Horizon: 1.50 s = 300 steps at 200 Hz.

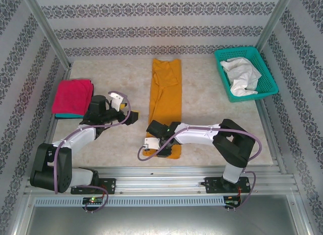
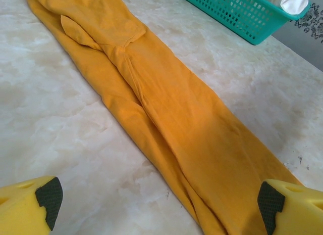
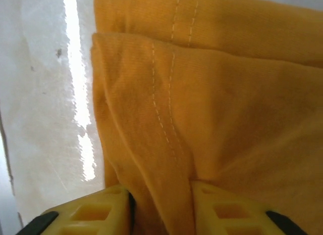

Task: Fold and stack the t-shirts

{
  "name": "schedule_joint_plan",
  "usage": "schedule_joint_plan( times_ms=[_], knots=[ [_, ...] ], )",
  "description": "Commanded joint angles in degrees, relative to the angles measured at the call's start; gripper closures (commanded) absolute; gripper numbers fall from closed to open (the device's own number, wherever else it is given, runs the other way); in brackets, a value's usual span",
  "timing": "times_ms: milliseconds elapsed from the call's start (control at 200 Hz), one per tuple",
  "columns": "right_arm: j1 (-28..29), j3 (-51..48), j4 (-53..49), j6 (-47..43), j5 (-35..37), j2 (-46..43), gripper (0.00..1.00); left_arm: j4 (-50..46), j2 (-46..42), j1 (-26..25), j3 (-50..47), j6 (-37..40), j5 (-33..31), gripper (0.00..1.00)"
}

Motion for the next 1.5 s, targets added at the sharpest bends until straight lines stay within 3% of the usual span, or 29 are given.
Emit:
schedule_joint_plan(
  times_ms=[0,55,230,340,949,1124,1309,1384,1494],
  knots=[
    [0.8,-1.4,-3.6,-0.2,2.9,0.0,0.77,-1.0,-1.4,0.9,-0.2,1.3,-0.7,0.00],
    [0.8,-1.7,-4.0,0.0,2.4,-0.9,0.76,-1.0,-1.3,1.0,-0.2,1.3,-0.7,0.00],
    [2.1,-2.3,-3.9,0.5,2.5,-4.4,0.55,-1.7,-1.2,1.0,0.0,1.5,-1.2,0.00],
    [4.0,-1.7,-4.3,1.1,2.9,-5.2,0.53,-1.8,-1.2,0.9,0.1,1.6,-1.5,0.00],
    [5.1,-2.9,-5.3,1.6,7.1,1.6,0.65,-2.5,-1.7,0.9,-0.2,2.2,-2.2,0.00],
    [5.2,-2.9,-6.9,1.6,8.1,1.3,0.97,-2.4,-1.8,0.9,0.0,2.1,-2.6,0.00],
    [4.3,-4.8,-5.9,2.3,6.5,-4.6,1.00,-1.8,-4.8,1.0,0.8,-1.8,-4.1,0.00],
    [3.5,-5.0,-6.5,2.5,6.0,-7.4,1.00,-5.2,-7.4,1.0,2.3,-2.3,-3.7,0.00],
    [1.8,-4.9,-7.7,1.4,5.7,-11.1,1.00,-17.6,-11.1,0.9,7.5,2.4,-4.3,0.00]
  ],
)
